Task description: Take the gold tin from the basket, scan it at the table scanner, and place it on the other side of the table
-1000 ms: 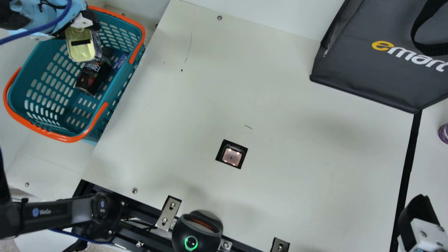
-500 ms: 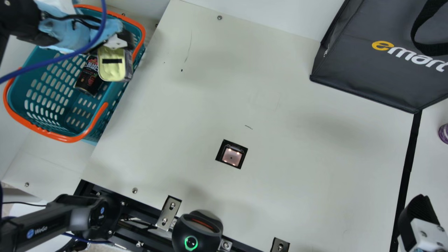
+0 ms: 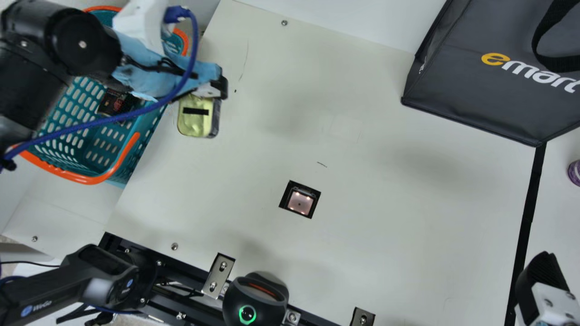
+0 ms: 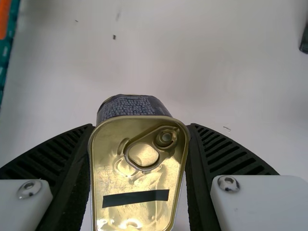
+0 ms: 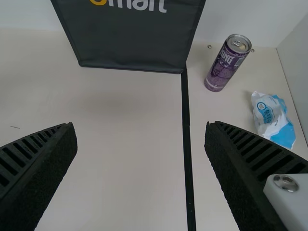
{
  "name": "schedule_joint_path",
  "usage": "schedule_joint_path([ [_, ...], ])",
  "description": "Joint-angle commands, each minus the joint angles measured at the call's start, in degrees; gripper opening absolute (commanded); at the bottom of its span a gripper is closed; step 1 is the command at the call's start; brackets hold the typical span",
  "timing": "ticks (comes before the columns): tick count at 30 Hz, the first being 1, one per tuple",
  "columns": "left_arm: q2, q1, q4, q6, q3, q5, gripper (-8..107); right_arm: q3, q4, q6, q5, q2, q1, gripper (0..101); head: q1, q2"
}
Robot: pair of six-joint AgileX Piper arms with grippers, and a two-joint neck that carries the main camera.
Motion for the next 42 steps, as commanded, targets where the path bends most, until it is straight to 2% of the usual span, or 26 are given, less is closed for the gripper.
schedule_joint_path([
  [1,0.21,-3.82,0.27,-2.37,0.17,0.06,-8,0.0,0.0,0.0,0.0,0.0,0.0,95,-1.66,0.23],
  [22,5.57,-22.04,0.44,-15.67,1.44,0.06,-8,0.0,0.0,0.0,0.06,0.0,0.0,95,-1.66,0.23],
  [42,9.44,-31.75,0.19,-25.59,1.7,0.06,-8,0.0,0.0,0.0,0.06,0.0,0.0,95,-1.66,0.23],
])
